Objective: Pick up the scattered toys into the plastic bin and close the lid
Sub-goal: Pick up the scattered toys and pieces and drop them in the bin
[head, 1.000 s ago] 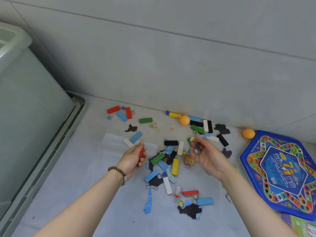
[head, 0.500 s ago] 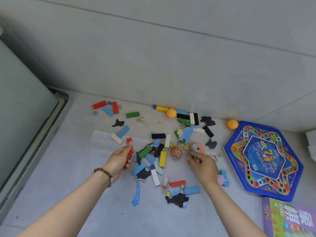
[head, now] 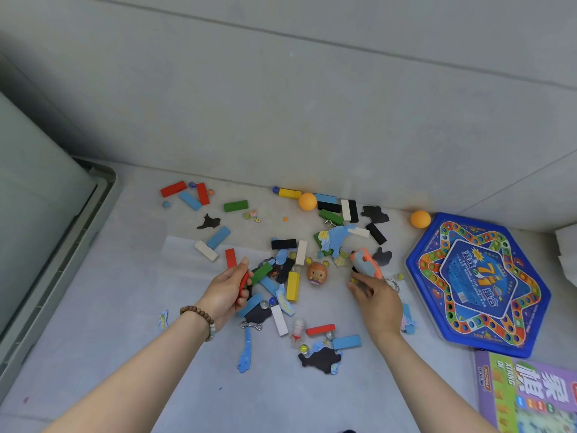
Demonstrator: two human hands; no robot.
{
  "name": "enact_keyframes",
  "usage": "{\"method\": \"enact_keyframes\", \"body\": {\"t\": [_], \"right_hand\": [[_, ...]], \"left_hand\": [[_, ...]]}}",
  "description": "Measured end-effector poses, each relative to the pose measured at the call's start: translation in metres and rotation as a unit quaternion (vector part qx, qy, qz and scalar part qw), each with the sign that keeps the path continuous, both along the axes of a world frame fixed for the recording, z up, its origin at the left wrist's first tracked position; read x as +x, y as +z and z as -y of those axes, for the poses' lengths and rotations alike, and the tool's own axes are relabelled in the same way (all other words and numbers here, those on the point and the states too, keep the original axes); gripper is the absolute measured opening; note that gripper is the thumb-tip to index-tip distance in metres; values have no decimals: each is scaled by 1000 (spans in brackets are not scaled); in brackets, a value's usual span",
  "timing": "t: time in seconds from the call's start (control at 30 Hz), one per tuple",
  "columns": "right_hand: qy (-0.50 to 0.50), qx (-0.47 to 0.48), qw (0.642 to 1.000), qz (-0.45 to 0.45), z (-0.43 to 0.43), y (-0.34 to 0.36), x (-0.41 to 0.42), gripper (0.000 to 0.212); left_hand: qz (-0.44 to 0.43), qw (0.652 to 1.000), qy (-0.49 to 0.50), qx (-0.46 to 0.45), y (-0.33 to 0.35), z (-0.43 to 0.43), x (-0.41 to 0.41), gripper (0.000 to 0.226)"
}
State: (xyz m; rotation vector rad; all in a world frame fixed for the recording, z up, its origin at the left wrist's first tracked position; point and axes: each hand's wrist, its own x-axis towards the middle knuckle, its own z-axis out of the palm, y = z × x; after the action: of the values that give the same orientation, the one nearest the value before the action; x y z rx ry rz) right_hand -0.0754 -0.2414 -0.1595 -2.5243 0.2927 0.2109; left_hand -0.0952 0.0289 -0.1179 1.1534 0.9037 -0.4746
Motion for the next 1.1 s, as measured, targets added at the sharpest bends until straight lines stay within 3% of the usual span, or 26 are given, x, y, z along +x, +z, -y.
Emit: {"method": "enact_keyframes", "body": {"t": [0.07,0.13,0.2,0.27,0.33,0.47,0.53,0.67,0.87,1.1], "right_hand": [[-33,55,998,-7,-5,4,4,13],[-132,211,968,-27,-13,10,12,14],[-238,418,872,-95,-20,22,19,25],[-258,544,783,-152,-25,32,25,29],[-248,577,759,-172,-28,34,27,30],[-201,503,823,-171,-35,27,25,2],[-193,476,843,-161,-36,22,23,13],[-231,495,825,-146,-35,20,21,17],[-145,339,923,-113,-32,11,21,26],[-86,274,955,-79,-47,6,25,36]], "left_hand": [[-3,1000,-5,1,-1,3,0,30],[-4,1000,-10,3,-2,4,0,30],[-5,1000,-10,3,-2,5,1,30],[-7,1000,-10,4,-1,6,2,30],[-9,1000,-13,7,-1,6,2,30],[-14,1000,-19,12,-2,6,0,31],[-17,1000,-18,13,-2,5,0,31],[-20,1000,-14,13,-2,3,-3,31],[-17,1000,-17,9,-3,2,-4,30],[-25,1000,-7,9,-6,2,-5,30]]}}
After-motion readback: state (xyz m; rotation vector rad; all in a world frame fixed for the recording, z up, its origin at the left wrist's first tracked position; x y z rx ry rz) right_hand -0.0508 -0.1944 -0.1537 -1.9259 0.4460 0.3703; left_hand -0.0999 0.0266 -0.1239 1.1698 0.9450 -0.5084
